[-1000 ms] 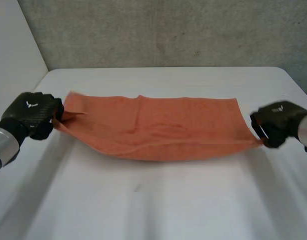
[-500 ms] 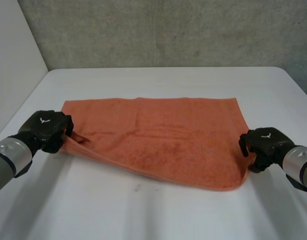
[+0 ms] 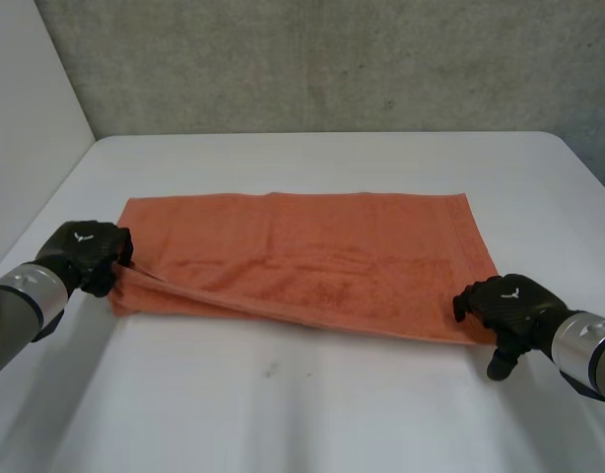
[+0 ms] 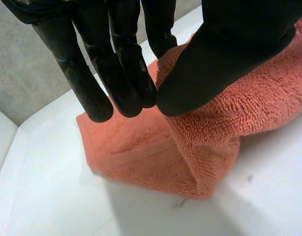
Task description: Fold the laundry
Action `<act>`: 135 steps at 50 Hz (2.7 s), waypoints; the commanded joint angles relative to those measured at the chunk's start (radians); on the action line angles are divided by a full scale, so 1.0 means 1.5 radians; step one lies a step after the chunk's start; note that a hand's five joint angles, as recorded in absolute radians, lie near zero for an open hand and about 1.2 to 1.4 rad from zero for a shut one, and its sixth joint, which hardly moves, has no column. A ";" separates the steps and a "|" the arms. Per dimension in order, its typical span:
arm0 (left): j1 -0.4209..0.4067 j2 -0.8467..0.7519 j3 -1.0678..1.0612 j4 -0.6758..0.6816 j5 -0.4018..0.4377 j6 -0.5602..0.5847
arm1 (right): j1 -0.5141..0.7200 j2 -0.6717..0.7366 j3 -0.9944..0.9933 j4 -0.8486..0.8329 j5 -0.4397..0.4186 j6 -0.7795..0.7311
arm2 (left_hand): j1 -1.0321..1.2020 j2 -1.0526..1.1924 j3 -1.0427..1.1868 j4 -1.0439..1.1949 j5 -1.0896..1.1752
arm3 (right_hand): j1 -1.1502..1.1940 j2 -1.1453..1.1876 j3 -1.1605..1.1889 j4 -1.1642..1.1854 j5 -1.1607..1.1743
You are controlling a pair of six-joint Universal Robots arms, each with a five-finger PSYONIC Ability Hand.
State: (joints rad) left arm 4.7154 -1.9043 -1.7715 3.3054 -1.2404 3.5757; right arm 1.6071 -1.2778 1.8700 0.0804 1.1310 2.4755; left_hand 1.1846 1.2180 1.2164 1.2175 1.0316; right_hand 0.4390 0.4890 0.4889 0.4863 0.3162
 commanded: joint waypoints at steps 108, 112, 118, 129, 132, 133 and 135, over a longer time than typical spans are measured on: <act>-0.173 0.081 0.365 0.320 -0.231 -0.042 | 0.105 0.067 -0.728 -0.186 0.307 0.254 | 0.141 0.119 0.120 0.119 0.127 | 0.638 0.605 0.605 0.607 0.604; -0.169 0.088 0.286 0.274 -0.247 -0.045 | 0.099 0.053 -0.635 -0.184 0.279 0.254 | 0.141 0.119 0.120 0.119 0.127 | 0.638 0.605 0.605 0.607 0.604; -0.168 0.083 0.128 0.226 -0.247 -0.048 | 0.095 0.037 -0.424 -0.181 0.203 0.250 | 0.141 0.119 0.120 0.119 0.127 | 0.638 0.605 0.605 0.607 0.604; -0.190 -0.036 -0.036 0.219 -0.248 -0.050 | 0.055 0.059 -0.171 -0.187 0.143 0.242 | 0.141 0.119 0.120 0.119 0.127 | 0.638 0.605 0.605 0.607 0.604; -0.190 -0.040 -0.055 0.202 -0.248 -0.050 | 0.044 0.071 -0.144 -0.186 0.130 0.221 | 0.141 0.119 0.120 0.119 0.127 | 0.638 0.605 0.605 0.607 0.604; -0.190 -0.040 -0.055 0.202 -0.248 -0.050 | 0.035 0.071 -0.133 -0.186 0.129 0.206 | 0.141 0.119 0.120 0.119 0.127 | 0.638 0.605 0.605 0.607 0.604; -0.188 -0.029 -0.080 0.175 -0.247 -0.050 | 0.024 0.069 -0.125 -0.186 0.128 0.193 | 0.141 0.119 0.120 0.119 0.127 | 0.638 0.605 0.605 0.607 0.604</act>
State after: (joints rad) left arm 4.4352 -1.9426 -1.8358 3.6255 -1.6106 3.5005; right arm 1.6898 -1.1895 1.6219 -0.1974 1.3398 2.8251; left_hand 1.1883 1.2183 1.2172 1.2178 1.0380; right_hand 0.9780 1.1802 1.1848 1.1916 0.9922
